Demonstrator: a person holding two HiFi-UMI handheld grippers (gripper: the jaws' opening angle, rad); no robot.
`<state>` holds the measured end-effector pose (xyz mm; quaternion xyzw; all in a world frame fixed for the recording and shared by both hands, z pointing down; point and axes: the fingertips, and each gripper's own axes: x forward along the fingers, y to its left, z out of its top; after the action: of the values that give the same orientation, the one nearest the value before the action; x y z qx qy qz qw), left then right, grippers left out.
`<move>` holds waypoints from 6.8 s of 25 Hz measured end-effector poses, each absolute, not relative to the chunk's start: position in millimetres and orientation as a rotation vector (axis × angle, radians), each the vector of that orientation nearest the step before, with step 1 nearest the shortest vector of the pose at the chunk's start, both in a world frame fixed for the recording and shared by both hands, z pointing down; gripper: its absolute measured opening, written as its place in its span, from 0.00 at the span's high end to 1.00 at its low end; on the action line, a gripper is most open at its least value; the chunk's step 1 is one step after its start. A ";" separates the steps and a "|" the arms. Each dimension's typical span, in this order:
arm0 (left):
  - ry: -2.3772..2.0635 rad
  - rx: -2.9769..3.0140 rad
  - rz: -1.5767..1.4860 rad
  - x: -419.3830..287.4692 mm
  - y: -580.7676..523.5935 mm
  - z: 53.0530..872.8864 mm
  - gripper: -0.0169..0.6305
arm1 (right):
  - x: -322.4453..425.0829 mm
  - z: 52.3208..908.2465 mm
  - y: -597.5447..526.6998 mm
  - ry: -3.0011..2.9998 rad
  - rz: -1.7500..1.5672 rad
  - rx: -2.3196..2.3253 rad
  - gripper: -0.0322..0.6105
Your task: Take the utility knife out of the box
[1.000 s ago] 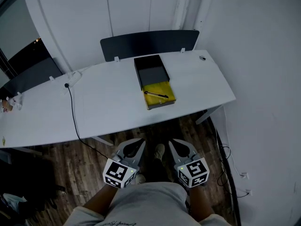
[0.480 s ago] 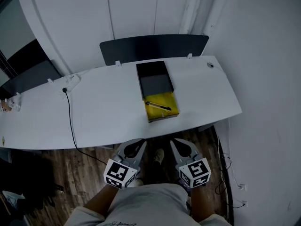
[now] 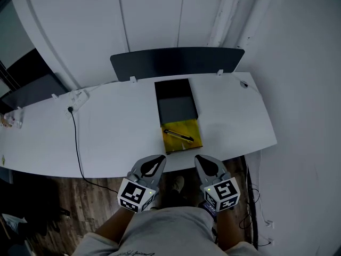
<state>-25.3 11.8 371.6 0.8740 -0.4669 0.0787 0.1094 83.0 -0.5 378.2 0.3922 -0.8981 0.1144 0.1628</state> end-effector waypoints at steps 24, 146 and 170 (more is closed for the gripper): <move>-1.586 2.454 0.239 -2.7 -89.6 362.6 0.97 | 105.4 374.4 -116.5 -2.645 0.266 0.877 0.93; -1.353 2.196 0.393 -74.5 -119.5 527.8 0.97 | 27.6 626.6 -134.7 -1.907 0.147 0.205 0.67; -1.389 2.180 0.364 -82.0 -118.7 536.5 0.97 | 25.0 644.2 -136.7 -1.858 0.145 0.174 0.74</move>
<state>-82.0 -118.7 536.5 0.8059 -0.5134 0.1344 0.2625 25.0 -136.7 644.2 0.0747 -0.7992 0.0626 0.5931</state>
